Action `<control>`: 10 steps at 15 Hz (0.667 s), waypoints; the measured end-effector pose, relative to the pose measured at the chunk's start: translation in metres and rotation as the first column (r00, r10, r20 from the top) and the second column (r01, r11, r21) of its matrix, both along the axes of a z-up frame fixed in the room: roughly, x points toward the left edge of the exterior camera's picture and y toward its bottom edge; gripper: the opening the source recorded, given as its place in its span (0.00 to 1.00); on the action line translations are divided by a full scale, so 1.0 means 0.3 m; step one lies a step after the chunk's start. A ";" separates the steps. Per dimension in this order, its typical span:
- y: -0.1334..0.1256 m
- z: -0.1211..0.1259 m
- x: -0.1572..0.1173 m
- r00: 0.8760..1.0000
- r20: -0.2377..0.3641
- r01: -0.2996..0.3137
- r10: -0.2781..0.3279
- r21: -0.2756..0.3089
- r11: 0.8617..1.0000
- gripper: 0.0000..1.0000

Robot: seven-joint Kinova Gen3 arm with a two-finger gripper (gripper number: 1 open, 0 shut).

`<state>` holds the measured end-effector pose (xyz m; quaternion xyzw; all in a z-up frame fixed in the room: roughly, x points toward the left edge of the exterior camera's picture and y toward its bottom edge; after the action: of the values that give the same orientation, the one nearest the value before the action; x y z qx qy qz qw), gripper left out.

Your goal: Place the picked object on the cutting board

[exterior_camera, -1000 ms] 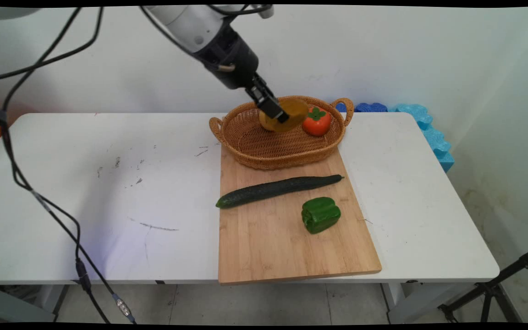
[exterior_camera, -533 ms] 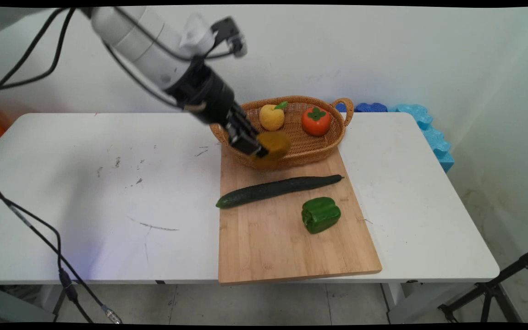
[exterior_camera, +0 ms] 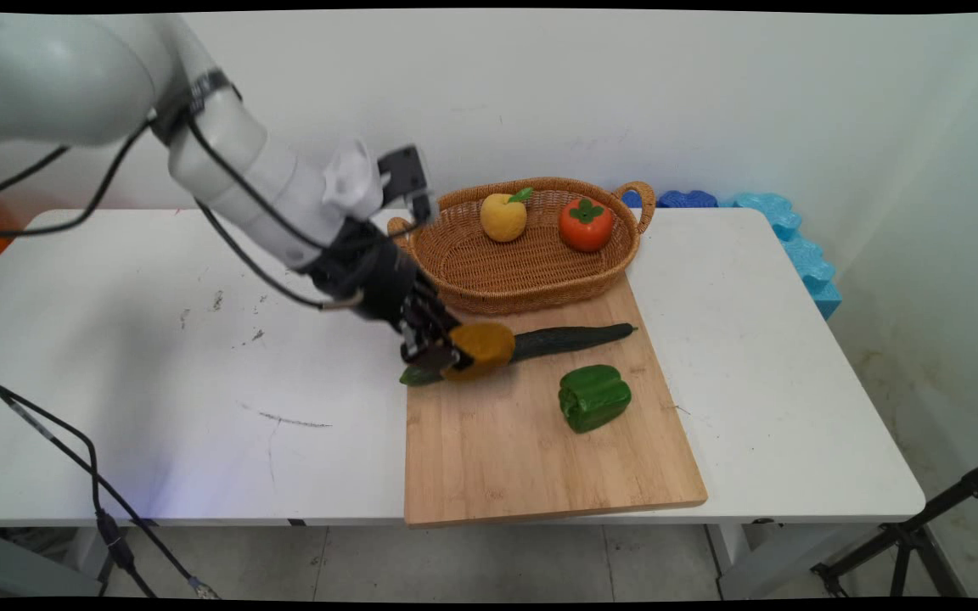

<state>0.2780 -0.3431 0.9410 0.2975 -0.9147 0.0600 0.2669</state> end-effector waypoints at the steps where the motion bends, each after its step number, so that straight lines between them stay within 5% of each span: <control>1: 0.011 -0.035 -0.003 1.000 0.006 0.002 -0.002 0.004 1.000 0.00; 10: 0.050 -0.228 -0.037 0.999 0.024 0.022 -0.022 0.009 1.000 0.00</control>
<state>0.2668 -0.3283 0.8726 0.2878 -0.9213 0.0563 0.2553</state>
